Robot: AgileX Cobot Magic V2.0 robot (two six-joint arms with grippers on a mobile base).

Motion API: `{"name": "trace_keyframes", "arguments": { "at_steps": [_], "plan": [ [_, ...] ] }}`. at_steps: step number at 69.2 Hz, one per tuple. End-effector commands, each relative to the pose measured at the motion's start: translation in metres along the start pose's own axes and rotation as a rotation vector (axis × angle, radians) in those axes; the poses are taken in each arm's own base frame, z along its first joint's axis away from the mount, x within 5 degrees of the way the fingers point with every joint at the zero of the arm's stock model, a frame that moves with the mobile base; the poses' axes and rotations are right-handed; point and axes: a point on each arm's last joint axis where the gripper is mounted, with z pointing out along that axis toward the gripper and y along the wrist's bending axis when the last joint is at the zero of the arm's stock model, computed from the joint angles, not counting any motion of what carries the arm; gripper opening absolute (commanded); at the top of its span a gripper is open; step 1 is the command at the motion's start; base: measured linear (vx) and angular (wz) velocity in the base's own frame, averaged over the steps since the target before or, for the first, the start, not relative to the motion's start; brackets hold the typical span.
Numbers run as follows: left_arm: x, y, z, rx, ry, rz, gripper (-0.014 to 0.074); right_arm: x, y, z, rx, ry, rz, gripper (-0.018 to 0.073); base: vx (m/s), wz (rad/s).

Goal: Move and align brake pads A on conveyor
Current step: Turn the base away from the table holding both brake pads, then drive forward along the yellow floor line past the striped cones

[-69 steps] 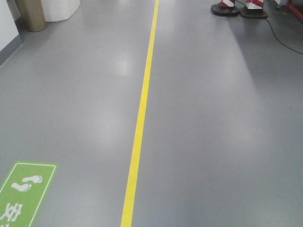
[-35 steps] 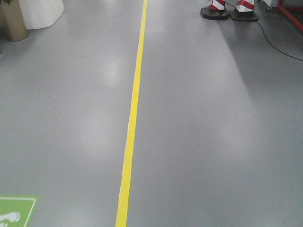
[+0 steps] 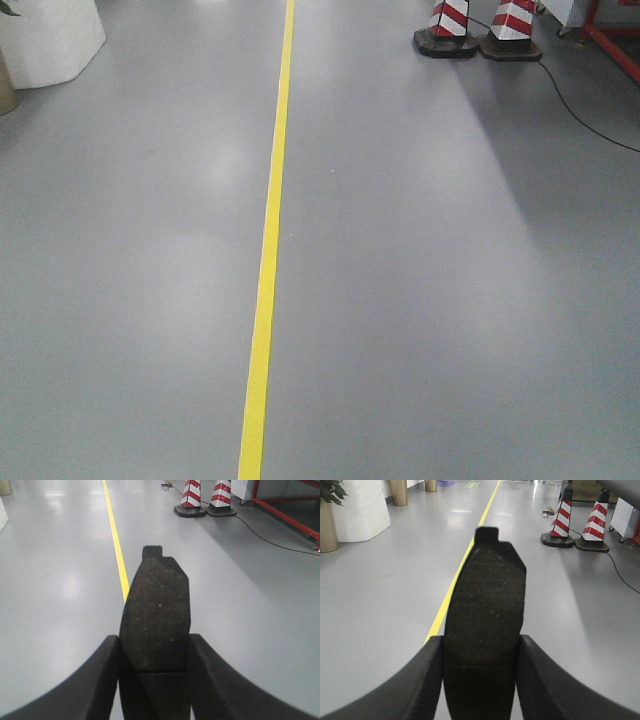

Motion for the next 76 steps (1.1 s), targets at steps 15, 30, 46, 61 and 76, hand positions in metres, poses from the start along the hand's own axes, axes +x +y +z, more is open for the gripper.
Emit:
{"name": "trace_keyframes", "arguments": {
  "at_steps": [15,30,46,61,76],
  "plan": [
    [-0.0171,-0.0021,-0.0031,0.019,-0.115,-0.005,-0.0006,-0.0177,-0.0019,-0.0037,0.018,-0.113,-0.005,-0.0008,0.67,0.0],
    [-0.0171,-0.0021,-0.0031,0.019,-0.115,-0.005,-0.0006,-0.0177,-0.0019,-0.0037,0.018,-0.113,-0.005,-0.0008,0.66,0.06],
    [-0.0171,-0.0021,-0.0031,0.019,-0.115,-0.005,-0.0006,-0.0177,-0.0019,-0.0037,0.018,-0.113,-0.005,-0.0008,0.67,0.05],
    [-0.0171,-0.0021,-0.0031,0.019,-0.115,-0.005,-0.0006,-0.0177,-0.0019,-0.0037,0.018,-0.113,-0.005,-0.0008,0.71,0.0],
    [-0.0171,-0.0021,-0.0031,0.019,-0.115,-0.005,-0.0006,-0.0177,-0.0019,-0.0037,0.018,-0.113,-0.005,-0.0008,0.74,-0.02]
  ]
}}
